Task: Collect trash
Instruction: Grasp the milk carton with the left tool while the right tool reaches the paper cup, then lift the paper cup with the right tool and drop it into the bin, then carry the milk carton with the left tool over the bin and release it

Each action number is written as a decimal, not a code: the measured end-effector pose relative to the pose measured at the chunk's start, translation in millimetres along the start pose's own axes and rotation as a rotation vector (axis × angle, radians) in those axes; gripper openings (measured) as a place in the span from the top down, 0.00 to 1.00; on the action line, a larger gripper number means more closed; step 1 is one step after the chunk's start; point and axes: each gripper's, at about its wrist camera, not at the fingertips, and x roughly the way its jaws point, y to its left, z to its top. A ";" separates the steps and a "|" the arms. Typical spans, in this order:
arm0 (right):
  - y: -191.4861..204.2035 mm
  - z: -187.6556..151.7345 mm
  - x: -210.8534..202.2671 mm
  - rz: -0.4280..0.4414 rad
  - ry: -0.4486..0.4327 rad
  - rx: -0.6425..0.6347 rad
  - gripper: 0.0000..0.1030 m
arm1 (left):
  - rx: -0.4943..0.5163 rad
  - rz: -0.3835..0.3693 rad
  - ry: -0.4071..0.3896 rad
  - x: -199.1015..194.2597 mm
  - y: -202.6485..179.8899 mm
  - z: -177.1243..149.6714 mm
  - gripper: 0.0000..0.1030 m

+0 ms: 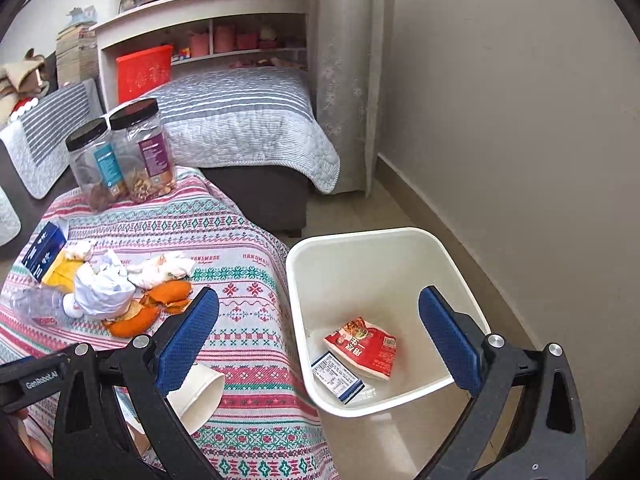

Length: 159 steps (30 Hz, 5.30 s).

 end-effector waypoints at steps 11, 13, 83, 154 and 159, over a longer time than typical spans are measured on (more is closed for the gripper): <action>6.6 -4.0 14.4 0.027 0.069 -0.054 0.07 | -0.064 -0.023 0.216 46.3 -2.1 -15.4 0.19; 13.8 -6.3 18.5 0.046 0.093 -0.086 0.07 | -0.069 -0.055 0.252 54.0 -0.6 -18.0 0.25; 74.8 48.7 -48.9 0.257 -0.343 -0.001 0.35 | 0.105 0.005 -0.697 -125.6 30.4 25.0 0.40; -182.6 3.0 -25.6 -0.353 -0.167 0.277 0.07 | 0.412 -0.471 -0.353 -61.9 -224.3 -27.4 0.24; -169.2 8.5 -24.9 -0.331 -0.179 0.257 0.07 | 0.408 -0.389 -0.415 -74.0 -211.9 -24.3 0.22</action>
